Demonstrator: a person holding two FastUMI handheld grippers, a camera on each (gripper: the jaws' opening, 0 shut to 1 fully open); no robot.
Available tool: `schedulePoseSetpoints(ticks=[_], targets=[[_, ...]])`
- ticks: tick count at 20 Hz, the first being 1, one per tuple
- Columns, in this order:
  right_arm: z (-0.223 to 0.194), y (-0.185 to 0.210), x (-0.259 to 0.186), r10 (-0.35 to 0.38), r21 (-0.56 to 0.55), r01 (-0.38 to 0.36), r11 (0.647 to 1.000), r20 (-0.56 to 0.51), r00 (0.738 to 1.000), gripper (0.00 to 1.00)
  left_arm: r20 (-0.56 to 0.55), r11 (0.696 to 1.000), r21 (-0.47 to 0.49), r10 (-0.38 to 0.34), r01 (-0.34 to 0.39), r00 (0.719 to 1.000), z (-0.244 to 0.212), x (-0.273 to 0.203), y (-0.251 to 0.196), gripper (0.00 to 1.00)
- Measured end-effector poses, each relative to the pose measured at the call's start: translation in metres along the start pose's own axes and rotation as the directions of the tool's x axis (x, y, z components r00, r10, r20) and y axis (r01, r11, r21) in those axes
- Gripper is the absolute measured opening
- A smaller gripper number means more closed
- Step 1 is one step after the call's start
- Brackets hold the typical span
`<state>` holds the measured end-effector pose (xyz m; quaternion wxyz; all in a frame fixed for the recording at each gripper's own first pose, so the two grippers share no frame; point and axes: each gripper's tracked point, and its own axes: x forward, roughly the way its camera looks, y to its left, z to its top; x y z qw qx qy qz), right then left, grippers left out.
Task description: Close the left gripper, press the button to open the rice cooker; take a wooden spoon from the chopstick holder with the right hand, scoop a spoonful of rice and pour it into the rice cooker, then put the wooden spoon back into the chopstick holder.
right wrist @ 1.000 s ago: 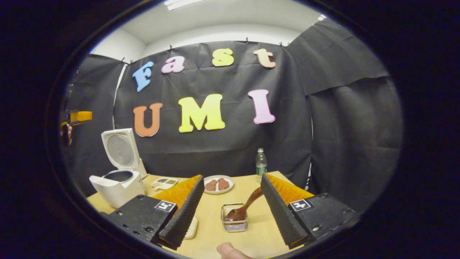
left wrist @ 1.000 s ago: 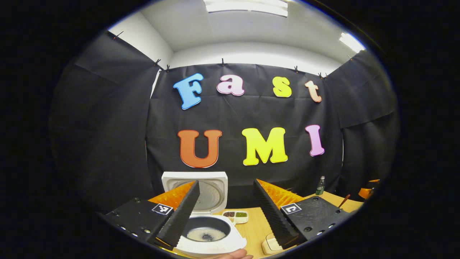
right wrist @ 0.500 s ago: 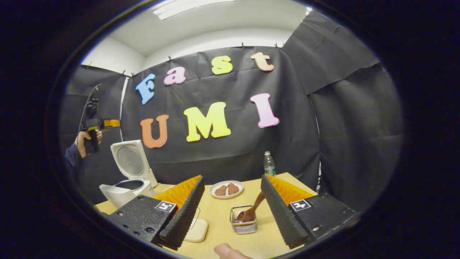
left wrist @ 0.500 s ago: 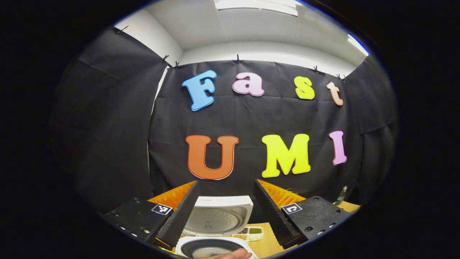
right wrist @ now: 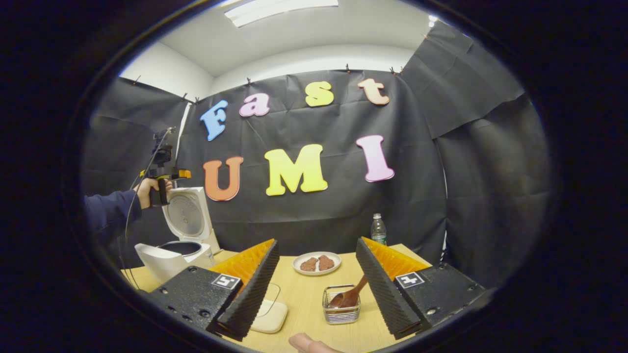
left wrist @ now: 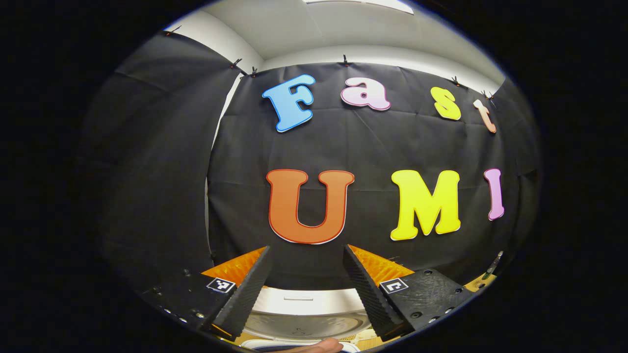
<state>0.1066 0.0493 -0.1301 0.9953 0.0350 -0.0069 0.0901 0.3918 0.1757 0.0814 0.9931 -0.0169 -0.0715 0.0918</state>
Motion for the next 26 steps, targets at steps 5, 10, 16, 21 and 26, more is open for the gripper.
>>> schedulePoseSetpoints(ticks=[5, 10, 16, 21, 26], targets=[[-0.017, 0.006, -0.001, 0.007, -0.002, -0.007, 1.000, -0.034, 0.999, 0.95, -0.134, 0.993, 0.088, 0.085, -0.074, 0.987, -0.047, 0.016, 0.024, 0.82], [-0.016, 0.003, -0.014, -0.029, -0.029, 0.028, 0.999, -0.052, 0.998, 0.94, -0.199, 0.996, 0.081, 0.058, -0.042, 0.978, -0.046, -0.003, 0.020, 0.96], [-0.006, 0.013, -0.049, -0.013, -0.024, 0.012, 1.000, -0.041, 0.999, 0.94, -0.249, 0.996, 0.081, 0.054, -0.035, 0.967, -0.053, -0.045, 0.015, 0.96], [-0.005, 0.014, -0.079, -0.012, -0.023, 0.011, 1.000, -0.058, 0.998, 0.94, -0.276, 0.994, 0.101, 0.058, -0.031, 0.959, -0.067, -0.083, 0.006, 0.95], [-0.012, 0.016, -0.107, 0.004, -0.013, -0.005, 1.000, -0.072, 0.997, 0.95, -0.323, 0.993, 0.115, 0.037, 0.000, 0.946, -0.099, -0.118, -0.005, 0.94]])
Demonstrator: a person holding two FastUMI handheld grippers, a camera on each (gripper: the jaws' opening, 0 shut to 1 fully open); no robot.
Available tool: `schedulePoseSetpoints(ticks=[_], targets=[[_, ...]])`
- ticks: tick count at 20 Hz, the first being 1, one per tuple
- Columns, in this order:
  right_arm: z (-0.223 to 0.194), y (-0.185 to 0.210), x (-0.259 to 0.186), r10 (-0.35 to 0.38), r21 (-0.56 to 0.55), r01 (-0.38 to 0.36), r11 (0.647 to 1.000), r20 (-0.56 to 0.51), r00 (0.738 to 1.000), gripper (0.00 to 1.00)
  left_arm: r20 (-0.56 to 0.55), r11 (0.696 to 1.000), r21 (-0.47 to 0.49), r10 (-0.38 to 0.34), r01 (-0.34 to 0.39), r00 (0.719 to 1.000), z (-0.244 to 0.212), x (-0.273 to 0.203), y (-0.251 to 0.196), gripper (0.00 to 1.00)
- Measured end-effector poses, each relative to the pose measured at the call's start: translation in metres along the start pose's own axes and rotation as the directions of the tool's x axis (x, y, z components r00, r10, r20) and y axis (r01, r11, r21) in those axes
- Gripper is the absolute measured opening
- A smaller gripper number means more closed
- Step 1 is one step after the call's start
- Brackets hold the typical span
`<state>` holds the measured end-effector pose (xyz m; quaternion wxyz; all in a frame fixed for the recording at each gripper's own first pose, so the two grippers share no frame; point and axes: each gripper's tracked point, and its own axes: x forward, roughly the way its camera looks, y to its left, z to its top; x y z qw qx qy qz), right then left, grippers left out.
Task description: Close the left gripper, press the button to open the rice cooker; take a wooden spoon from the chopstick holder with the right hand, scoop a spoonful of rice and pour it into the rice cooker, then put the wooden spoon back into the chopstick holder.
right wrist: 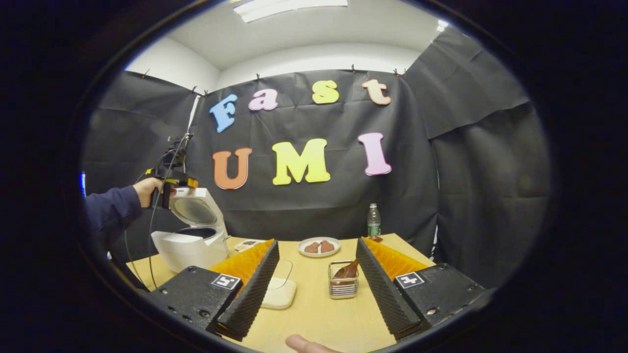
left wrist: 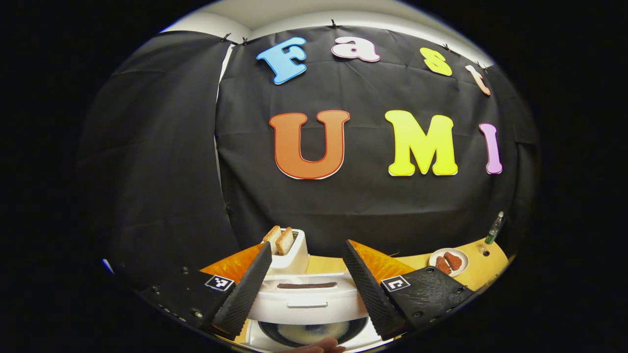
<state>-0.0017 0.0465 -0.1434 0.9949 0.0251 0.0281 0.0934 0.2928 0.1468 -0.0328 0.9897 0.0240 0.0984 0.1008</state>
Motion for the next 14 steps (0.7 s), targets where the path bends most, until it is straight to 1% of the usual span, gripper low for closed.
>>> schedulePoseSetpoints(ticks=[2, 3, 4, 6, 7, 8, 9, 10, 12, 14], targets=[[-0.004, -0.003, -0.008, 0.002, 0.012, -0.002, 1.000, -0.010, 1.000, 0.94, -0.020, 1.000, 0.027, -0.006, 0.007, 1.000, -0.016, -0.006, -0.004, 0.94], [-0.007, -0.004, -0.012, 0.004, 0.018, -0.004, 1.000, -0.016, 1.000, 0.99, -0.032, 0.999, 0.035, -0.010, 0.011, 0.999, -0.027, -0.012, -0.006, 0.93], [-0.008, -0.005, -0.014, 0.006, 0.023, -0.006, 1.000, -0.020, 1.000, 0.94, -0.042, 1.000, 0.029, -0.008, 0.009, 0.999, -0.035, -0.016, -0.005, 0.93], [-0.011, -0.007, -0.021, 0.011, 0.021, -0.011, 1.000, -0.026, 1.000, 0.94, -0.074, 1.000, -0.019, -0.011, 0.009, 0.997, -0.053, -0.023, -0.004, 0.95], [-0.013, -0.007, -0.023, 0.015, 0.019, -0.014, 1.000, -0.030, 0.999, 0.99, -0.093, 0.998, -0.055, -0.015, 0.010, 0.996, -0.063, -0.026, -0.006, 0.96], [-0.014, -0.007, -0.026, 0.019, 0.018, -0.019, 1.000, -0.036, 0.999, 0.99, -0.117, 0.998, -0.069, -0.016, 0.008, 0.993, -0.072, -0.030, -0.007, 0.96], [-0.014, -0.006, -0.029, 0.027, 0.020, -0.026, 0.999, -0.037, 0.999, 0.94, -0.143, 0.999, -0.053, -0.017, 0.009, 0.990, -0.086, -0.032, -0.007, 0.97], [-0.013, -0.004, -0.032, 0.036, 0.018, -0.036, 0.999, -0.037, 0.999, 0.99, -0.149, 0.999, -0.030, -0.016, 0.011, 0.989, -0.091, -0.035, -0.008, 0.96], [-0.012, -0.002, -0.038, 0.045, 0.009, -0.045, 0.999, -0.032, 0.998, 0.99, -0.176, 1.000, -0.004, -0.009, 0.008, 0.984, -0.105, -0.040, -0.011, 0.98], [-0.011, -0.001, -0.043, 0.050, 0.002, -0.050, 0.999, -0.028, 0.998, 0.99, -0.205, 1.000, -0.019, -0.004, 0.000, 0.979, -0.116, -0.045, -0.009, 0.97]])
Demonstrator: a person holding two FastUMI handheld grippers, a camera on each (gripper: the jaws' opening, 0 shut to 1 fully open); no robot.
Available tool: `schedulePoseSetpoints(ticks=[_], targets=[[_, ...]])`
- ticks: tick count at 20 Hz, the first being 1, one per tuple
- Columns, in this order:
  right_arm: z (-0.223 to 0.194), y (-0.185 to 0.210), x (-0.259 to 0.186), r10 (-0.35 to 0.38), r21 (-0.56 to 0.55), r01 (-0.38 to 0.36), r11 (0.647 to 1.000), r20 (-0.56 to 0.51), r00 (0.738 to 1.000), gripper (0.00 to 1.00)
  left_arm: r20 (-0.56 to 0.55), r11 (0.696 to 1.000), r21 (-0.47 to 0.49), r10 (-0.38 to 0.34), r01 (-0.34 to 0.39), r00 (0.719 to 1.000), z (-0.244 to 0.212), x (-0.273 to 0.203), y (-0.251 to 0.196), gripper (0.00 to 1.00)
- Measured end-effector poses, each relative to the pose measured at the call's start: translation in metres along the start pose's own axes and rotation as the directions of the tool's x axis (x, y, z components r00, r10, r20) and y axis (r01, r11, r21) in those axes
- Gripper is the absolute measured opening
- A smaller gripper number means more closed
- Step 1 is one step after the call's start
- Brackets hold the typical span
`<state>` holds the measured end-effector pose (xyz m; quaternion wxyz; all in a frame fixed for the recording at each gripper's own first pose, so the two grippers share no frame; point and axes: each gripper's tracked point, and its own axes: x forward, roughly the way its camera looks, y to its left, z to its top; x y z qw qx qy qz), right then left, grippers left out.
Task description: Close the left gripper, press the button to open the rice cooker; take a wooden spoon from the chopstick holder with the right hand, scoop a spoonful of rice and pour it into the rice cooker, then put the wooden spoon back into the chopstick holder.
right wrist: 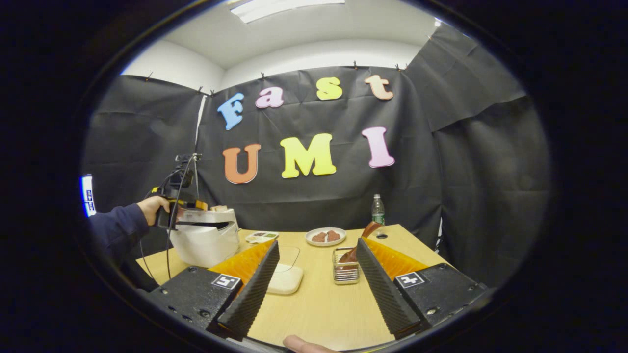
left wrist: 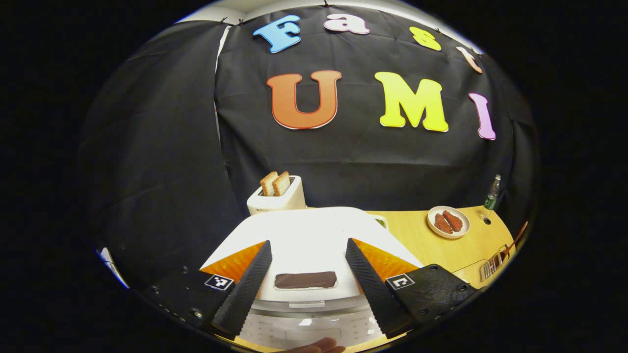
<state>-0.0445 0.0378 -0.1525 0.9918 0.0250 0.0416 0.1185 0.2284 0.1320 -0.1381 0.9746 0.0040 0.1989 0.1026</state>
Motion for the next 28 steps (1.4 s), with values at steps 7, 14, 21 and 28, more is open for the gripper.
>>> schedulePoseSetpoints(ticks=[7, 14, 21, 28], targets=[[0.003, -0.001, -0.022, 0.007, 0.001, -0.007, 1.000, 0.012, 1.000, 0.99, -0.051, 1.000, -0.010, -0.011, 0.011, 0.999, -0.021, -0.011, -0.003, 0.98], [0.005, -0.001, -0.037, 0.007, 0.013, -0.007, 1.000, 0.019, 1.000, 0.94, -0.066, 1.000, -0.010, -0.025, 0.024, 0.998, -0.037, -0.023, -0.004, 0.98], [0.004, -0.006, -0.044, -0.003, 0.031, 0.003, 1.000, 0.000, 1.000, 0.94, -0.053, 1.000, -0.017, -0.003, 0.002, 0.999, -0.044, -0.022, -0.002, 0.98], [-0.003, -0.007, -0.043, 0.002, 0.059, 0.000, 0.998, -0.027, 1.000, 0.95, 0.000, 1.000, -0.027, 0.004, -0.004, 1.000, -0.045, -0.016, -0.001, 0.99]])
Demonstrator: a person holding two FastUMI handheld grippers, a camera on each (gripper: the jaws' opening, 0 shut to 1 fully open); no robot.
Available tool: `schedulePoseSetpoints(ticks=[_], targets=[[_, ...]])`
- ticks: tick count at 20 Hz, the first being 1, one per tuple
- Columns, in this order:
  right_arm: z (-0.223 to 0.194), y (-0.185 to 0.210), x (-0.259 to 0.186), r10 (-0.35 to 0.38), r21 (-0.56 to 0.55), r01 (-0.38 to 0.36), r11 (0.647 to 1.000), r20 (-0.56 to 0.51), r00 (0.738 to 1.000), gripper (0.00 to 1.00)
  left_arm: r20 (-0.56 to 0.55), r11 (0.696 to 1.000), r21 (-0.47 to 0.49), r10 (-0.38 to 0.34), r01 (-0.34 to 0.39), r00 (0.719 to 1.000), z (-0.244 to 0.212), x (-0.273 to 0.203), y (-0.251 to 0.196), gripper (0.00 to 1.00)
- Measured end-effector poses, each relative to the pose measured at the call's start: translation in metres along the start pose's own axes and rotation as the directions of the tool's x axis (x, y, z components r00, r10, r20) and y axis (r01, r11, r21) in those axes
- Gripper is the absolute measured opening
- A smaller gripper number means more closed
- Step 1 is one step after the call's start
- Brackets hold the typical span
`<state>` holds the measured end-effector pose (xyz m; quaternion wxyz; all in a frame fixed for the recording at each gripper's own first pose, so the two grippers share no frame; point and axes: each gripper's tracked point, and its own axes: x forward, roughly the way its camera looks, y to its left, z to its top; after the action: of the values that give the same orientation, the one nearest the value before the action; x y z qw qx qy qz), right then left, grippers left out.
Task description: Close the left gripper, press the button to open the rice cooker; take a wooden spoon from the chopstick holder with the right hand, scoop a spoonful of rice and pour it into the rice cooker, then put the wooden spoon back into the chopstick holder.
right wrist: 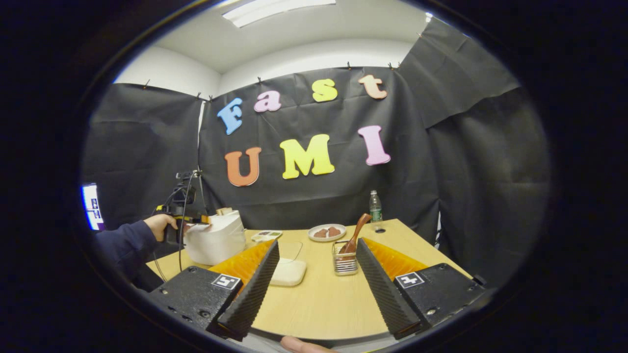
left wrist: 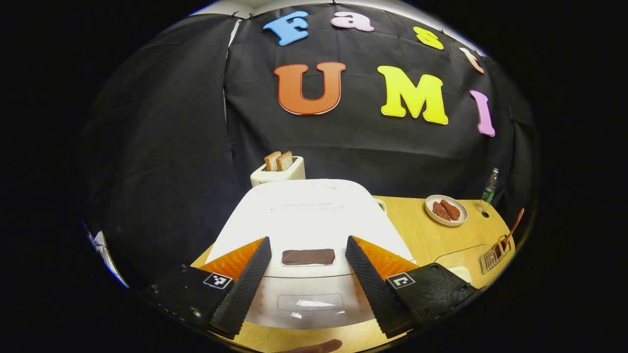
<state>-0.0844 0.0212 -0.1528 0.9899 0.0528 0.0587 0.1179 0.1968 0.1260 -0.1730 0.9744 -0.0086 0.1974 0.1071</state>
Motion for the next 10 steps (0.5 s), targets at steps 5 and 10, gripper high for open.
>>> schedulePoseSetpoints(ticks=[5, 10], targets=[[-0.0002, -0.0125, 0.0002, -0.036, 0.010, 0.036, 0.999, 0.000, 0.999, 0.99, 0.039, 1.000, -0.015, 0.007, -0.006, 0.999, 0.0013, 0.0026, -0.0012, 0.99], [0.0004, -0.0123, 0.0008, -0.027, 0.009, 0.027, 1.000, 0.000, 1.000, 0.99, 0.079, 0.997, -0.069, -0.028, 0.034, 0.996, 0.0087, -0.0061, -0.0059, 0.98]])
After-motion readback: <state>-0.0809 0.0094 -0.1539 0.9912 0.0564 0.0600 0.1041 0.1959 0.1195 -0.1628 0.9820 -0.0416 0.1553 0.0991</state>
